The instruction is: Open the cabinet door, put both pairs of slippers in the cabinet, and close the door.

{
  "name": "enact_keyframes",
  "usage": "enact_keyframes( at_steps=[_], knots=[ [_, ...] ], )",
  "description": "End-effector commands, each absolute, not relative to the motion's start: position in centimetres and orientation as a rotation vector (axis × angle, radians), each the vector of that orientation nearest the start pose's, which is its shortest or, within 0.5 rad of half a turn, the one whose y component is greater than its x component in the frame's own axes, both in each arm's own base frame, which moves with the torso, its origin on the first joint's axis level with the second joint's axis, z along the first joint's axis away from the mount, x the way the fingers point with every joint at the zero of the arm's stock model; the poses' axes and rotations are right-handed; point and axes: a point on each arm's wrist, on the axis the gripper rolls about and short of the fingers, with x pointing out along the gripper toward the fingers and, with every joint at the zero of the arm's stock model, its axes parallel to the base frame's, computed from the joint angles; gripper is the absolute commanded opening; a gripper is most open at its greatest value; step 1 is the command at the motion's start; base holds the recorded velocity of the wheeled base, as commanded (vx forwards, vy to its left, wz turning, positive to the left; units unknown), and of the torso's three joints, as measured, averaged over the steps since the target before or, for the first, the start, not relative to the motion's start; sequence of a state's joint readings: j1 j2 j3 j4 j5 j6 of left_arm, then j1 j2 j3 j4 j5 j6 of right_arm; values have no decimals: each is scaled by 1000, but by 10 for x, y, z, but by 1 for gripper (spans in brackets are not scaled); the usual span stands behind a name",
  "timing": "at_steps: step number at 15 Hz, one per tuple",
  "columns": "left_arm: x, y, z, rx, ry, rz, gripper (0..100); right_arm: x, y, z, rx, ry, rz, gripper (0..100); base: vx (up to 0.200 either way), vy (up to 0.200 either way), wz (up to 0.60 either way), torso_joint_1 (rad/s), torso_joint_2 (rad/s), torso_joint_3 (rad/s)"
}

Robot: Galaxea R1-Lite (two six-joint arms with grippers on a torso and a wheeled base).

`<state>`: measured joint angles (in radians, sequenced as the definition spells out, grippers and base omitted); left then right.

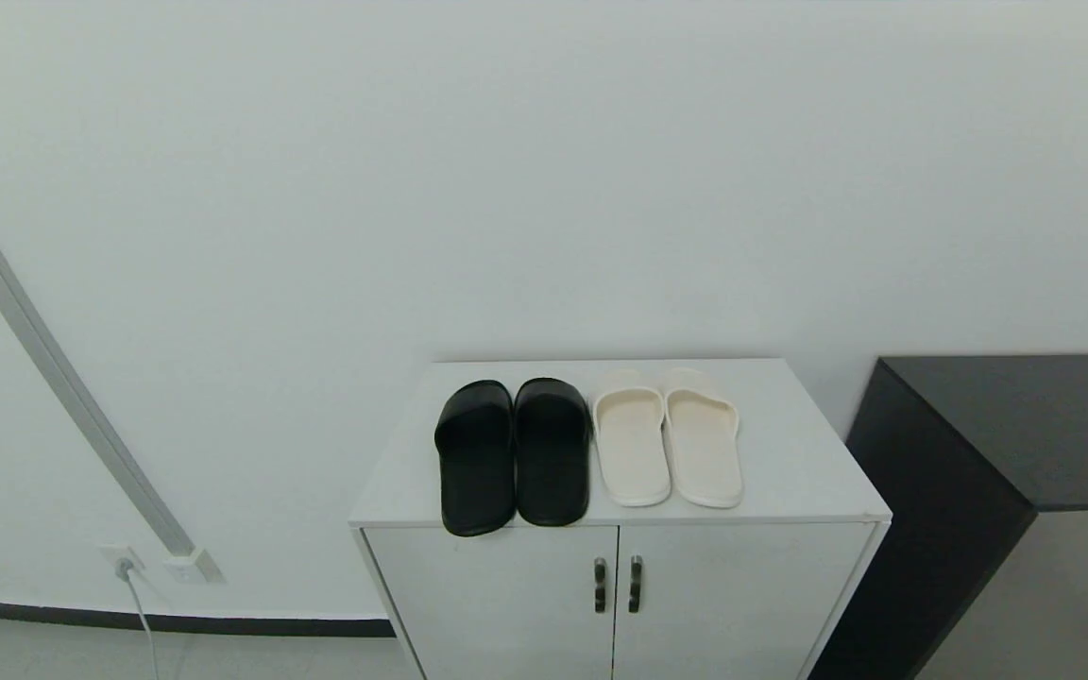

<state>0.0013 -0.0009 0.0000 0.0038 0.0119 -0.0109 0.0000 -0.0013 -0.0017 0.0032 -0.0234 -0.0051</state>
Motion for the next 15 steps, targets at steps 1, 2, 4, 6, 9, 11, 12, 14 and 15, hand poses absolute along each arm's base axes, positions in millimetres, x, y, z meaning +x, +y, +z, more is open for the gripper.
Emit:
enact_keyframes(
  at_steps=[1,2,4,6,9,11,12,14,15],
  knots=[
    [-23,0,75,-17,4,15,0,-23,0,76,-17,2,-20,100,0,0,0,0,0,0],
    [-23,0,76,-18,1,15,0,-23,0,76,-18,2,-18,100,0,0,0,0,0,0],
    [-23,0,75,-18,3,15,0,-23,0,76,-20,2,-12,100,0,0,0,0,0,0],
    [-23,0,76,-18,1,15,0,-23,0,77,-32,-4,-12,100,0,0,0,0,0,0],
    [-23,0,75,-18,3,15,0,-30,-1,160,83,-119,13,100,0,0,0,0,0,0],
    [-23,0,75,-20,3,15,0,-10,0,157,44,93,41,100,0,0,0,0,0,0],
    [-23,0,75,-18,1,17,0,-3,1,140,25,170,62,100,0,0,0,0,0,0],
    [-23,0,75,-11,1,15,0,6,3,124,23,242,143,100,0,0,0,0,0,0],
    [-23,0,75,-9,1,14,0,14,4,125,31,296,193,100,0,0,0,0,0,0]
  ],
)
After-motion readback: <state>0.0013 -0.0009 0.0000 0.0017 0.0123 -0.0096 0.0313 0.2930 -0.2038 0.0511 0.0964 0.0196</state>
